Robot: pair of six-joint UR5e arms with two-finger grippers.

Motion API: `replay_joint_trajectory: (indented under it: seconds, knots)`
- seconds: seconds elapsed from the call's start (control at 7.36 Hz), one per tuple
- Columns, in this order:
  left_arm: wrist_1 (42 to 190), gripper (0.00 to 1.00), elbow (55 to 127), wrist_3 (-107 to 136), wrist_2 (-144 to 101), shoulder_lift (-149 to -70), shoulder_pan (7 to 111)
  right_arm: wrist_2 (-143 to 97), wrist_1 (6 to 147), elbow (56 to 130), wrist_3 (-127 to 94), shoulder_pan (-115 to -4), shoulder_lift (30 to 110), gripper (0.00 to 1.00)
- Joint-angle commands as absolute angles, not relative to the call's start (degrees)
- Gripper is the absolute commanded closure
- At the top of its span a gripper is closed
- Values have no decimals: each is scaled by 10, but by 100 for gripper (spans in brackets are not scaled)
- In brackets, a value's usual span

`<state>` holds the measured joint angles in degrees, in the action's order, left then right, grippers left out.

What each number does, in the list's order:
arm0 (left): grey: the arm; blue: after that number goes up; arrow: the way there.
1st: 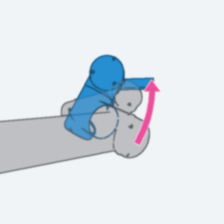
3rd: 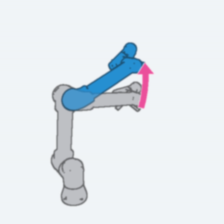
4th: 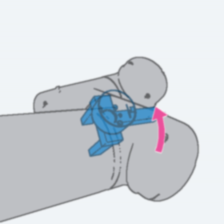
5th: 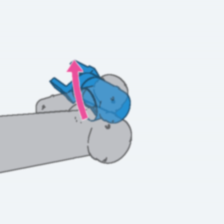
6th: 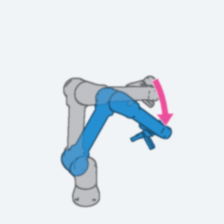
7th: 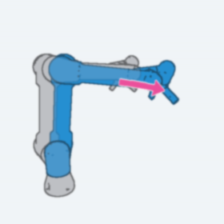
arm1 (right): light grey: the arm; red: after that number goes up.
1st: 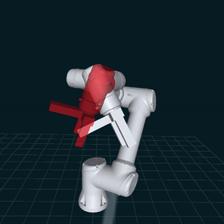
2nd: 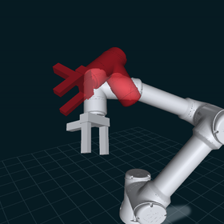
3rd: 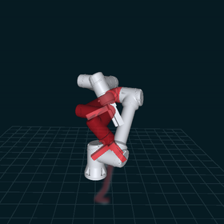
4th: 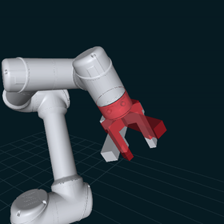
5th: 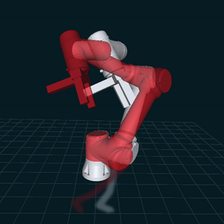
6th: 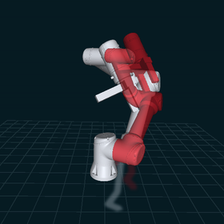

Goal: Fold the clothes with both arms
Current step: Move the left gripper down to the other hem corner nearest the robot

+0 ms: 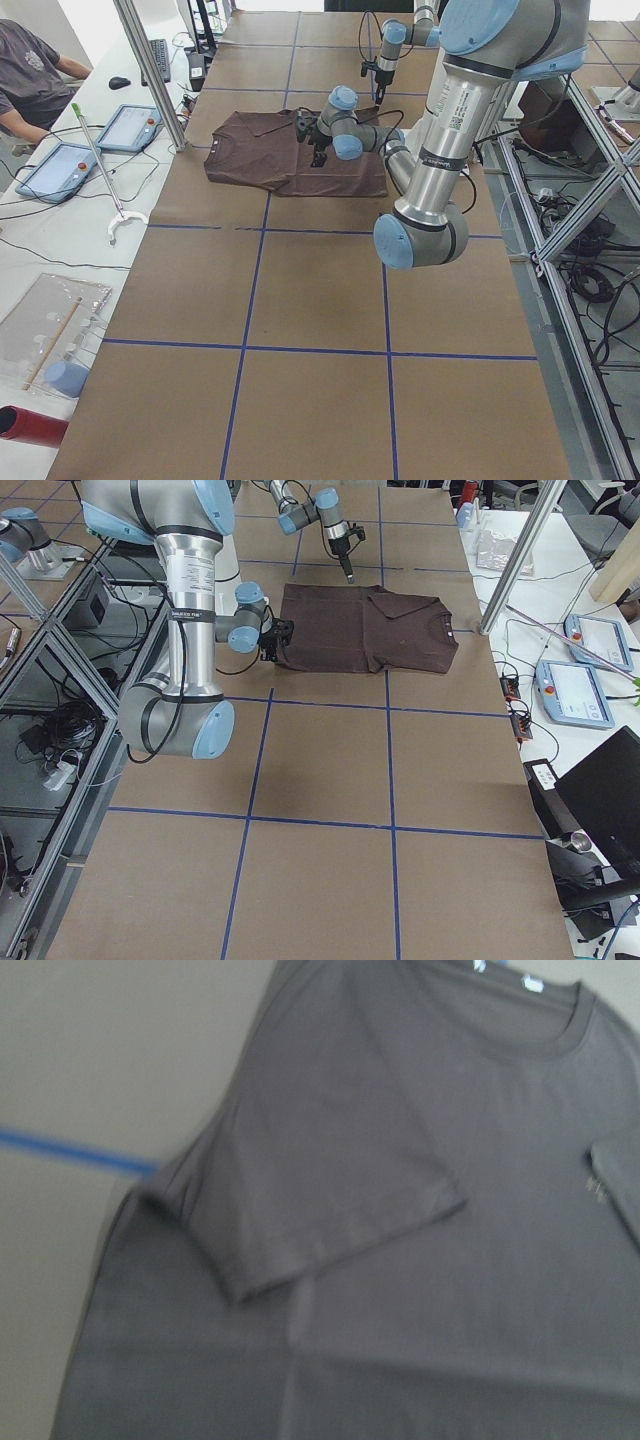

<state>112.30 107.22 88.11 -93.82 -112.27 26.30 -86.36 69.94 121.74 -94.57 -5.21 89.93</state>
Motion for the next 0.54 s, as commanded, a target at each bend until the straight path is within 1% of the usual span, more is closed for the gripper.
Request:
replay_joint_trajectory:
  seconds: [0.0,0.14,0.41]
  knots:
    - [1055,1,1141,965,-901,-1092,190,-862,695,1223,-945,-53,895,100]
    - [1012,1,1171,1001,-896,-1085,164,-862,695,1228,-945,-54,895,100]
    - [977,1,1175,1059,-848,-1068,113,-868,694,1235,-940,-61,895,100]
